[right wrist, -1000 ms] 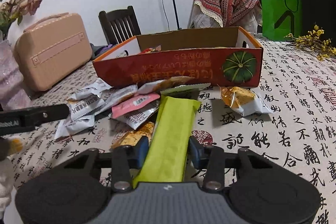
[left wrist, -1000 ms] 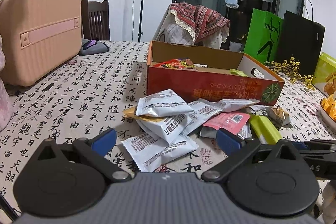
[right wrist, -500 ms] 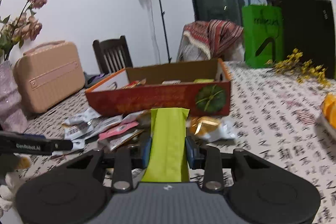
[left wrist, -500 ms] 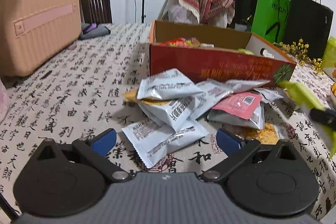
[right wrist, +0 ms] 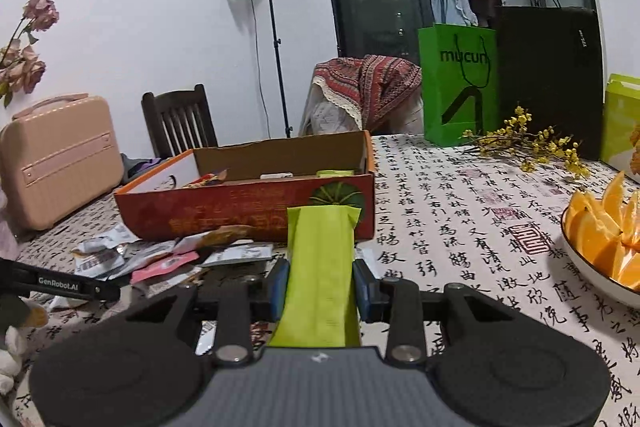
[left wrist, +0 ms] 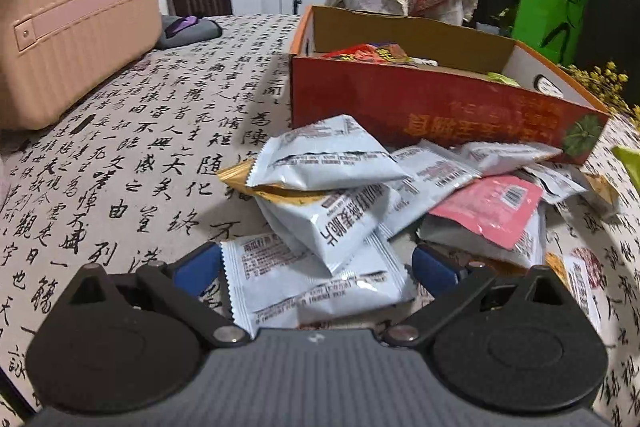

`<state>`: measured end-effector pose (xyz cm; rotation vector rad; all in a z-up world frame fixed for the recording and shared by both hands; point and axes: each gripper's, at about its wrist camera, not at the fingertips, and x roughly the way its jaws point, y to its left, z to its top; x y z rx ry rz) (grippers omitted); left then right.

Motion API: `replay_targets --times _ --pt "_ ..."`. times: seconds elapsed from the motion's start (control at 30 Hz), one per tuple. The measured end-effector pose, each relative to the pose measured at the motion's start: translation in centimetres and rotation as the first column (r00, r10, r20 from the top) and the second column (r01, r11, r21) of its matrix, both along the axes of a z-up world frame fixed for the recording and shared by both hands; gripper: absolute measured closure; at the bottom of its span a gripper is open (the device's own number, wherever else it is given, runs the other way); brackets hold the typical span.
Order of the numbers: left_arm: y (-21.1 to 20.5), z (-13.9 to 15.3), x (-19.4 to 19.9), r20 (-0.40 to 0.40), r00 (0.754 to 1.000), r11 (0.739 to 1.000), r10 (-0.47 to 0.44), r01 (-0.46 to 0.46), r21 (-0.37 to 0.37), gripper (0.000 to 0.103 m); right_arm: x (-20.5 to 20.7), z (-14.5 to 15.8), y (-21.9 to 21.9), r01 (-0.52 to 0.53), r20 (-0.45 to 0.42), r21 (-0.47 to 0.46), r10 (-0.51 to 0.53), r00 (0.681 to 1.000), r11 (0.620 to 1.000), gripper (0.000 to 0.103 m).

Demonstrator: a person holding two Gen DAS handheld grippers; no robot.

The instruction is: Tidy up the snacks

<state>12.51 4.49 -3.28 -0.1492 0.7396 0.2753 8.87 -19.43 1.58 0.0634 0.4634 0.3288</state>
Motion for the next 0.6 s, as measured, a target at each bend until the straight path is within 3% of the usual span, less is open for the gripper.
replay_targets --times 0.2,0.37,0.47,0.6 --pt "0.0 0.0 -0.7 0.017 1.0 1.0 0.014 -0.014 -0.001 0.002 -0.1 -0.2 -0.4 0.009 -0.004 0.014 -0.009 1.0 1.0 0.07" --pt "0.4 0.2 -1.9 0.044 0.999 1.0 0.007 -0.007 0.004 0.019 -0.1 -0.2 -0.3 0.003 -0.003 0.021 -0.003 1.0 1.0 0.07" --pt "1.0 0.5 -3.0 0.076 0.997 0.999 0.013 -0.011 -0.03 0.03 -0.1 -0.3 -0.2 0.0 -0.006 0.021 0.0 1.0 1.0 0.07" --pt "1.0 1.2 -4.0 0.113 0.993 1.0 0.017 -0.016 -0.011 0.03 0.0 -0.3 -0.2 0.003 -0.005 0.024 -0.003 1.0 1.0 0.07"
